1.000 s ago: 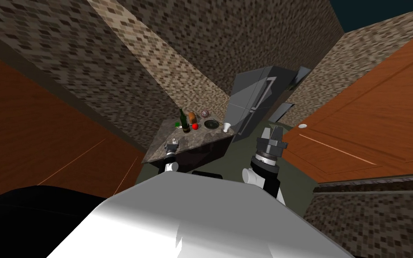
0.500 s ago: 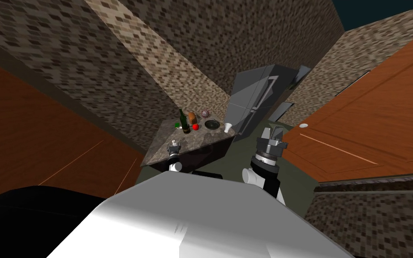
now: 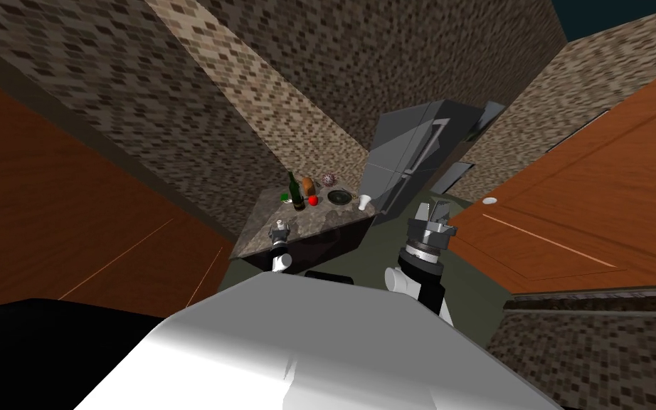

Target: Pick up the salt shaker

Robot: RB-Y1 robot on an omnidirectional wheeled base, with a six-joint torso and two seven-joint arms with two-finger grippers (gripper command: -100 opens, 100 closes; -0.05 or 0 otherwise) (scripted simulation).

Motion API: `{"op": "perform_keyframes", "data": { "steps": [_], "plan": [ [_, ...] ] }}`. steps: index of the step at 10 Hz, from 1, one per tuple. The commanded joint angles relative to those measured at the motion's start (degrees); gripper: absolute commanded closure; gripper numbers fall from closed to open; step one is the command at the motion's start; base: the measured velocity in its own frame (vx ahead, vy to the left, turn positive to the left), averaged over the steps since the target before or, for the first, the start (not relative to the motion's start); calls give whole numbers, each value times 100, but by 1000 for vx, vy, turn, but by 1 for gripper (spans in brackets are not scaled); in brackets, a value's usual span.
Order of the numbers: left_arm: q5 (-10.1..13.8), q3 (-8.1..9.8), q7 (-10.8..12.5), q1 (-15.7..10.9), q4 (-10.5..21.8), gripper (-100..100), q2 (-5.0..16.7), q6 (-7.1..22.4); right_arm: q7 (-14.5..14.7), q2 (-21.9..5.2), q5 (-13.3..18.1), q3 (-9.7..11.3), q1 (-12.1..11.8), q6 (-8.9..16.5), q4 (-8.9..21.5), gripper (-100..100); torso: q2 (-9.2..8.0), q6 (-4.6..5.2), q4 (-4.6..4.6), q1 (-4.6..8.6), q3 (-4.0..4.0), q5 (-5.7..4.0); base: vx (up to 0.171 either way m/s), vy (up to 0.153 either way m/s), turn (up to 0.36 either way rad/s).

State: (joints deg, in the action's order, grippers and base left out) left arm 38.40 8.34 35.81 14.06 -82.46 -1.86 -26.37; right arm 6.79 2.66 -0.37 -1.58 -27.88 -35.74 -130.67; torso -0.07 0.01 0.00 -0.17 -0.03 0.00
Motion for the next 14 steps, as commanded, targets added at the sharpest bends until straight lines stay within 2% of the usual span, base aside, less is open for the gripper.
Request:
{"op": "perform_keyframes", "data": {
  "steps": [1,2,4,5,9,10,11,14],
  "plan": [
    [-21,44,-6,-286,286,-100,1,-9,0,0,0,0,0,0,0,0,0,0,0,0,0,0,-66,3,41],
    [-21,44,-6,-337,337,-100,1,-9,0,0,0,0,0,0,0,0,1,2,1,2,0,0,-26,4,-13],
    [-75,108,2,-719,737,-100,13,-76,0,0,0,0,0,0,0,0,8,0,-2,-1,4,0,-50,12,69],
    [-75,108,2,-761,782,-100,13,-76,0,0,0,0,0,0,0,0,7,1,-1,0,3,0,-23,6,-2],
    [-184,236,17,-1500,1500,-100,38,-210,0,0,0,0,0,0,0,0,3,0,0,-2,1,0,-56,14,69],
    [-184,236,17,-1609,1652,-100,38,-210,0,0,0,0,0,0,0,0,5,1,0,0,2,0,-23,3,-2],
    [-184,236,17,-1609,1672,-100,38,-210,0,0,0,0,0,0,0,0,13,1,-2,3,6,-1,0,0,0],
    [-293,364,31,-2222,2255,-100,64,-343,0,0,0,0,0,0,0,0,11,1,-2,1,6,0,-51,11,79]
  ]
}}
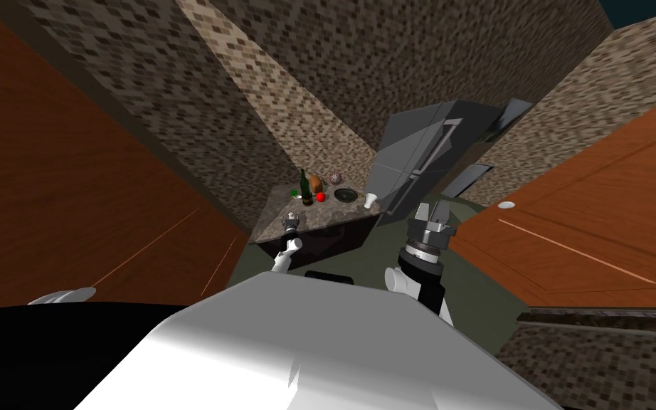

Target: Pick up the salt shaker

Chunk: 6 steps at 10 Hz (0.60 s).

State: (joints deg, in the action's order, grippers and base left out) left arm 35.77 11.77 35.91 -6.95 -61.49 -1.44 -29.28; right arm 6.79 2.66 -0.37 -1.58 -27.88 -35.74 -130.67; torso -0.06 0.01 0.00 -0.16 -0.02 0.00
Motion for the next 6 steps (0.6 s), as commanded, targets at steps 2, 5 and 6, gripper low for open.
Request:
{"op": "perform_keyframes", "data": {
  "steps": [2,5,6],
  "plan": [
    [-30,20,21,-357,464,-100,22,-52,0,0,0,0,0,0,0,0,0,1,1,-2,-1,0,-47,13,20],
    [-84,84,28,-781,861,-100,34,-119,0,0,0,0,0,0,0,0,5,1,0,1,2,0,-40,10,47],
    [-84,84,28,-781,909,-100,34,-119,0,0,0,0,0,0,0,0,12,2,-2,2,6,0,0,0,0]
  ]
}}
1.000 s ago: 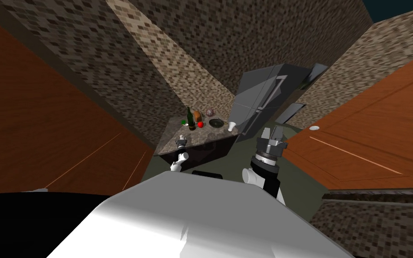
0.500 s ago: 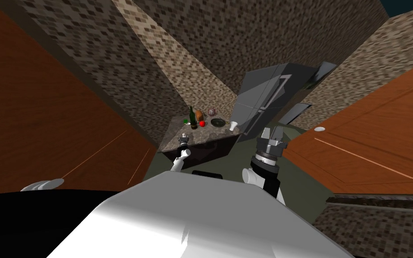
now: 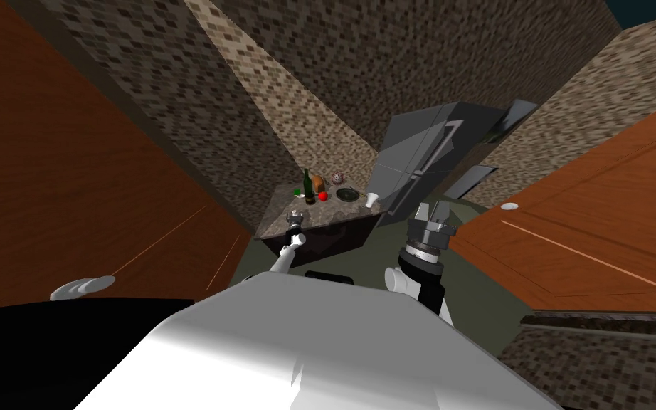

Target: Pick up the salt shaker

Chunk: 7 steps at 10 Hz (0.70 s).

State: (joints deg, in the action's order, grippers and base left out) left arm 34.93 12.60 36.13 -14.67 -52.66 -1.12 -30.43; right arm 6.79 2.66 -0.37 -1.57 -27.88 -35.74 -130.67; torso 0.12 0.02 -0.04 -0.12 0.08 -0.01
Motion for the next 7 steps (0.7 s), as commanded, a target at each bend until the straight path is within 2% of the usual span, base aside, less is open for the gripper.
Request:
{"op": "perform_keyframes", "data": {
  "steps": [1,4,5,6,7],
  "plan": [
    [-54,66,14,-286,286,-100,15,-70,0,0,0,0,0,0,0,0,0,0,0,0,0,0,-41,16,92],
    [-108,130,21,-840,915,-100,27,-137,0,0,0,0,0,0,0,0,-19,-1,4,-5,-10,1,-61,15,65],
    [-109,97,62,-782,936,-100,43,-207,0,0,0,0,1,0,0,0,-18,1,4,-4,-10,1,-22,6,-4],
    [-111,96,73,-806,975,100,45,-227,0,0,0,0,0,0,0,0,-9,-1,2,-1,-5,0,0,0,0],
    [-111,96,72,-803,970,100,45,-225,0,0,0,0,0,0,0,0,-2,-1,0,0,-1,0,0,0,0]
  ]
}}
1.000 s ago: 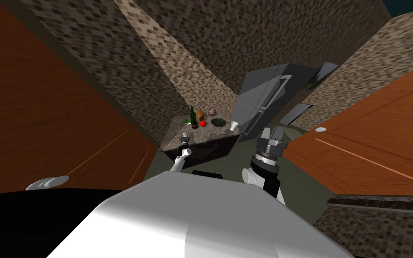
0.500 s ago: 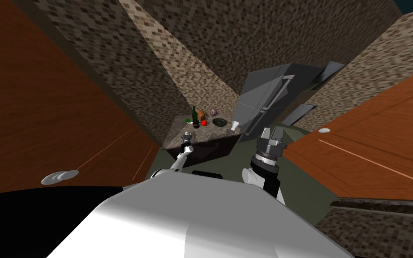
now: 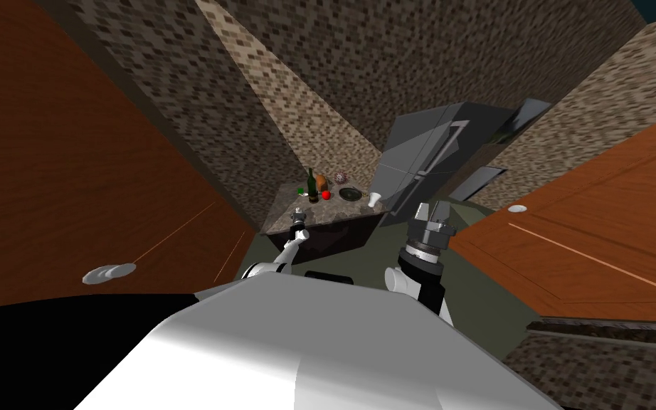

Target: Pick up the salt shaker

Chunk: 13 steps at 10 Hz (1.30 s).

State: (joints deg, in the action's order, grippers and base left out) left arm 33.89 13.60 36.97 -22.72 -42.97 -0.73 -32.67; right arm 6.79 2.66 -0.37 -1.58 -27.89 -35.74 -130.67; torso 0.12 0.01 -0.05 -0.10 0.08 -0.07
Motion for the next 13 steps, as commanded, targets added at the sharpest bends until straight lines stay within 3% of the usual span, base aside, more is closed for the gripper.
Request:
{"op": "perform_keyframes", "data": {
  "steps": [1,3,4,5,8,9,13],
  "plan": [
    [0,0,0,0,0,100,0,0,0,0,0,0,0,0,0,0,0,0,0,0,0,0,0,0,0],
    [1,2,3,0,-1,100,1,-2,0,0,0,0,0,0,0,0,4,2,-1,5,3,-1,0,0,0],
    [1,2,2,1,-1,0,1,-2,0,0,0,0,0,0,0,0,5,2,-1,6,3,-1,0,0,0],
    [50,-34,-70,287,-287,100,-24,154,0,0,0,0,0,0,0,0,5,2,-2,6,3,-1,45,-15,-112],
    [104,-98,-77,768,-859,100,-37,221,0,0,0,0,-1,0,0,0,38,9,-10,20,23,-2,75,-22,-61],
    [104,-98,-77,796,-944,100,-37,221,0,0,0,0,-1,0,0,0,38,3,-16,13,26,0,22,-3,1],
    [213,-226,-92,1581,-1752,100,-62,354,0,0,0,0,0,0,0,0,43,3,-32,-4,37,18,53,-9,-68]
  ]
}}
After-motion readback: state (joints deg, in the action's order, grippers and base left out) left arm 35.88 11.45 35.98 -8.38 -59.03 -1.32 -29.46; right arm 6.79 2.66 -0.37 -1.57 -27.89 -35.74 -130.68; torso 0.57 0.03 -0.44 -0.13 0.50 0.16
